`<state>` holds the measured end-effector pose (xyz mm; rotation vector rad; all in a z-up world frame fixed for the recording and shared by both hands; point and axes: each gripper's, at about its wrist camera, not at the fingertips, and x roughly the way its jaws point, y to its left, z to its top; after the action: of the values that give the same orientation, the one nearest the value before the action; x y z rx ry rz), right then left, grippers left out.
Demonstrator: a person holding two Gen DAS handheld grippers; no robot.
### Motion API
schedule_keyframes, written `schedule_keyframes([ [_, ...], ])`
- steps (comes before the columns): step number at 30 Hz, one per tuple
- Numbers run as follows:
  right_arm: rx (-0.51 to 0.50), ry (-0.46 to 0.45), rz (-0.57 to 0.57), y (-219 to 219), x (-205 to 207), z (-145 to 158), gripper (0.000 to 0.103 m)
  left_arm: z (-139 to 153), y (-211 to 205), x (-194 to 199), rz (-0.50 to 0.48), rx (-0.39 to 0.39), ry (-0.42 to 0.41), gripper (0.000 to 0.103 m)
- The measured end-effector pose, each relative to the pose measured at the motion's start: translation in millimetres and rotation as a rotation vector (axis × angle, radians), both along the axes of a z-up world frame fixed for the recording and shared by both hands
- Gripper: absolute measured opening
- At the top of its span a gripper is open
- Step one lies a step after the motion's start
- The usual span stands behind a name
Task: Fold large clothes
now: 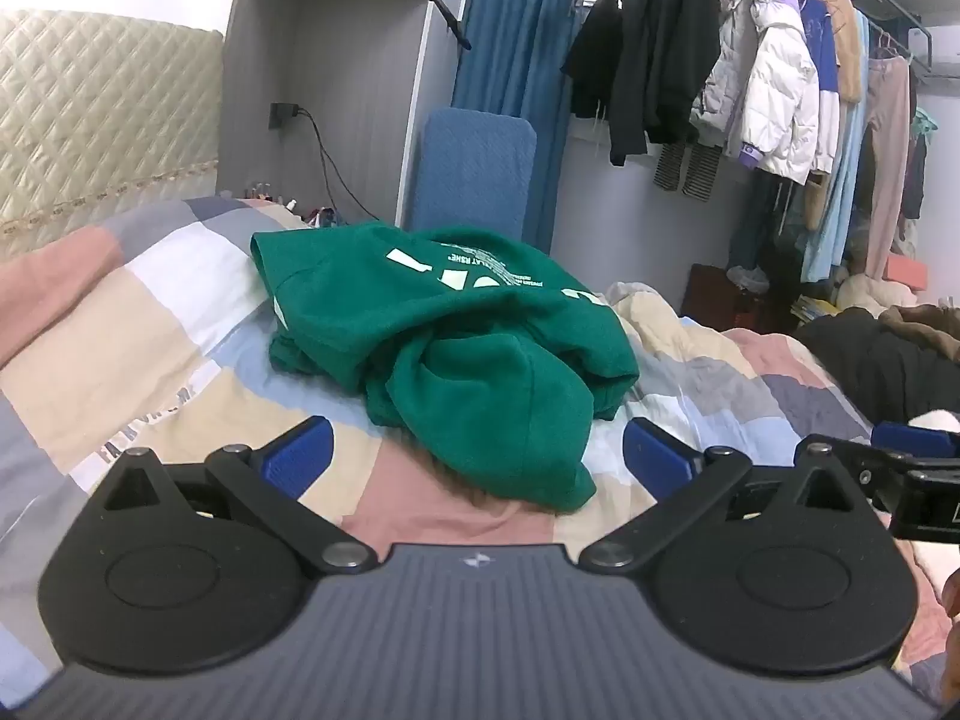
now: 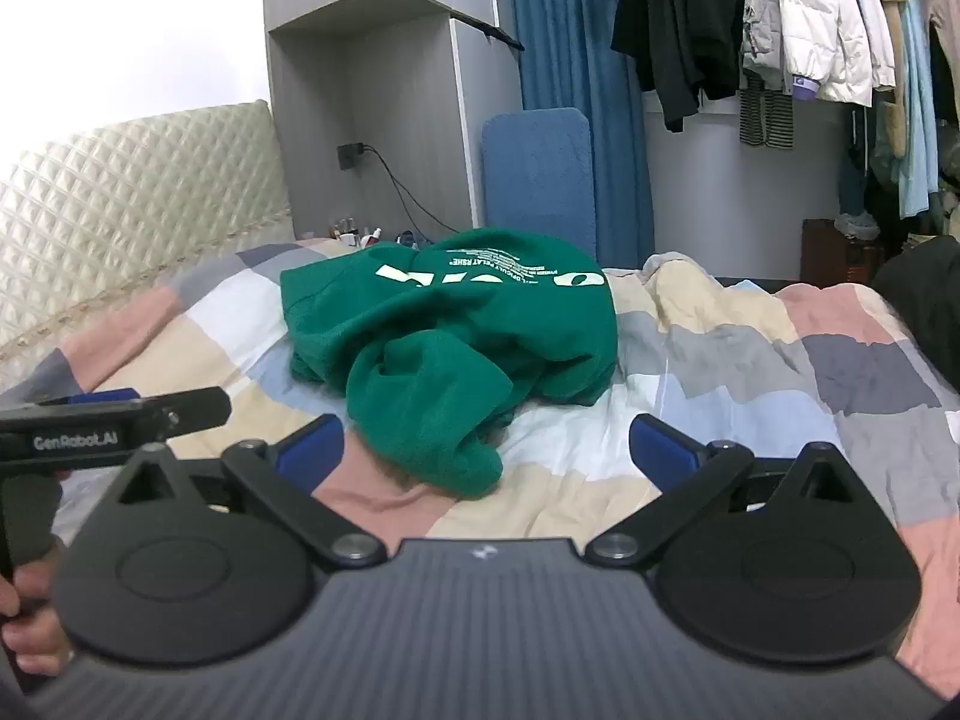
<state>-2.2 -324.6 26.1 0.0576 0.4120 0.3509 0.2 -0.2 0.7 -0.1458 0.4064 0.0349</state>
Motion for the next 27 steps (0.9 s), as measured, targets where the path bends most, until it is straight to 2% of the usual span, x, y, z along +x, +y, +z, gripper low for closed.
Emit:
schedule_keyframes([
  [27, -0.019, 0.015, -0.010, 2.0, 2.4, -4.7, 0.103, 1.6, 0.1, -1.6, -0.009, 0.010, -0.012, 0.103],
])
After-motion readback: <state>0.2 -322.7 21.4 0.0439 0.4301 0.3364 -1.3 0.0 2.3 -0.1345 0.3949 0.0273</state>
